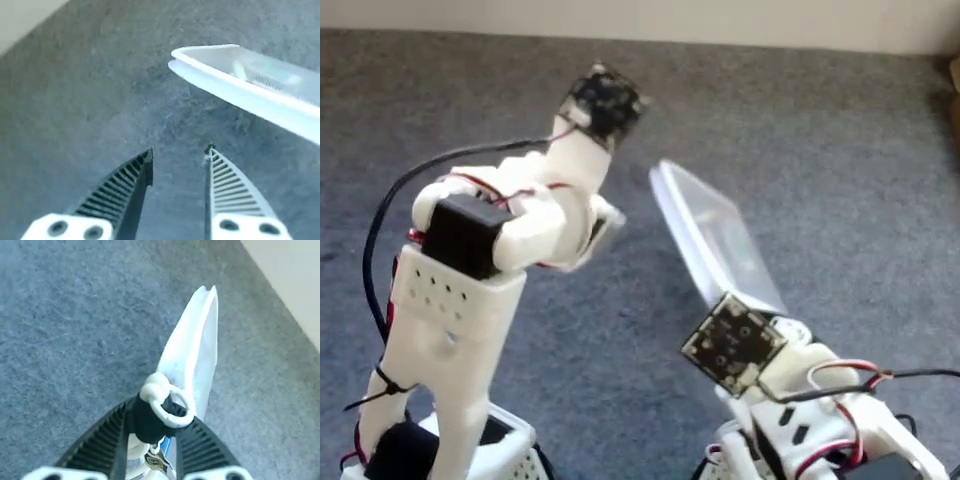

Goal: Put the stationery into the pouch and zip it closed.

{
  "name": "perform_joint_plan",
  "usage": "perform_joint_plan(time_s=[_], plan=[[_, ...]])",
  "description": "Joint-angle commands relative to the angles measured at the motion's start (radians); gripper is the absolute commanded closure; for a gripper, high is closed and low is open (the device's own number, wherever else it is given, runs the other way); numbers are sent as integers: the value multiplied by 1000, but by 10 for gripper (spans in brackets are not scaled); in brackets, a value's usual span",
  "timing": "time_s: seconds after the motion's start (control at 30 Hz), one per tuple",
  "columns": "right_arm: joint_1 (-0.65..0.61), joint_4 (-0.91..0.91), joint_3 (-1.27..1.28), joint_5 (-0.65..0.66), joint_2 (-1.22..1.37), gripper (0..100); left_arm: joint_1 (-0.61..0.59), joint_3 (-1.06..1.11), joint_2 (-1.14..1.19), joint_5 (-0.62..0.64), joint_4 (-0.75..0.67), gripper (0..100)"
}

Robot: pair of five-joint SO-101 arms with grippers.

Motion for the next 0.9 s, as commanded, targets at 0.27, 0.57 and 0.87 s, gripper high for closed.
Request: perform_joint_plan(time_s=[0.27, 0.57, 0.87], plan=[[8, 13, -58, 132, -84, 993, 28, -53, -18, -545, 3, 824], [8, 10, -54, 236, -134, 993, 193, -53, -19, -614, 6, 824], [8, -25, -54, 288, -139, 993, 349, -35, -64, -634, 23, 824]])
